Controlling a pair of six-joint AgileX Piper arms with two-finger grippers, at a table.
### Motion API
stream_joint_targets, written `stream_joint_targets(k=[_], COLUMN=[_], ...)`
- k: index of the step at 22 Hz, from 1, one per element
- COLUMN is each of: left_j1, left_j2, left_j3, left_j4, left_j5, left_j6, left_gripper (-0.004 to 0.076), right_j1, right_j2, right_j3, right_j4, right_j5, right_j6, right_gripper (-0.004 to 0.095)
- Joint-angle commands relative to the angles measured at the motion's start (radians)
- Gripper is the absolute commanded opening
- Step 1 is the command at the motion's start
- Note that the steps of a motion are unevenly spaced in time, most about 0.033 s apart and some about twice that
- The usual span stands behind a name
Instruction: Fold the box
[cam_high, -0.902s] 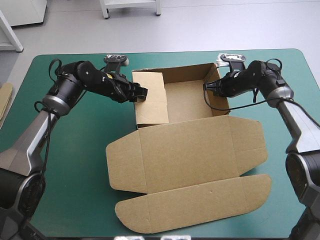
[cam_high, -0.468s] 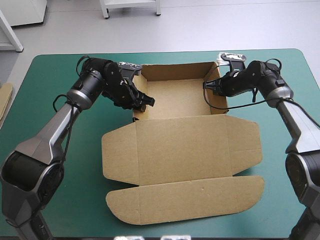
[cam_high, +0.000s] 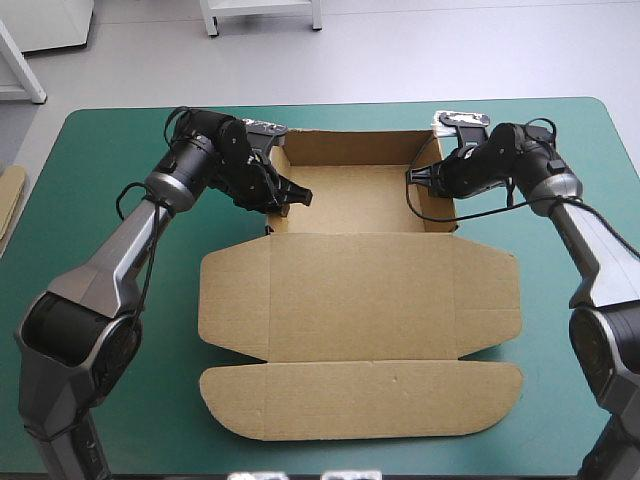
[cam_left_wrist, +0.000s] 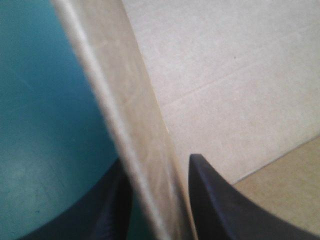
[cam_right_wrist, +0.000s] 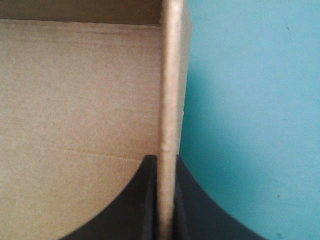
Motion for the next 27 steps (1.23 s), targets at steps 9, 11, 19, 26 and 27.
stream_joint_targets(k=[9, 11, 19, 26, 27], left_j1=[-0.007, -0.007, -0.007, -0.007, -0.007], left_j2=[0.041, 0.052, 0.106, 0.173, 0.176], left_j3=[-0.072, -0.072, -0.072, -0.072, -0.072], left_j4=[0.142, 0.151, 0.156, 0.172, 0.172], left_j5=[0.030, 0.025, -0.063, -0.075, -0.075], left_j6=[-0.031, -0.037, -0.039, -0.039, -0.039], left_gripper=[0.0011, 0.0011, 0.0009, -0.0008, -0.0008], right_j1=[0.106, 0.106, 0.106, 0.106, 0.106], right_j2=[-0.050, -0.041, 0.051, 0.070, 0.073], right_j3=[-0.030, -0.030, -0.030, -0.030, -0.030], right_j4=[-0.186, -0.189, -0.152, -0.181, -0.181], right_j5=[-0.016, -0.015, -0.028, -0.011, -0.009], right_j6=[0.108, 0.110, 0.110, 0.110, 0.110], right_gripper=[0.0001, 0.0001, 0.0001, 0.0001, 0.0001])
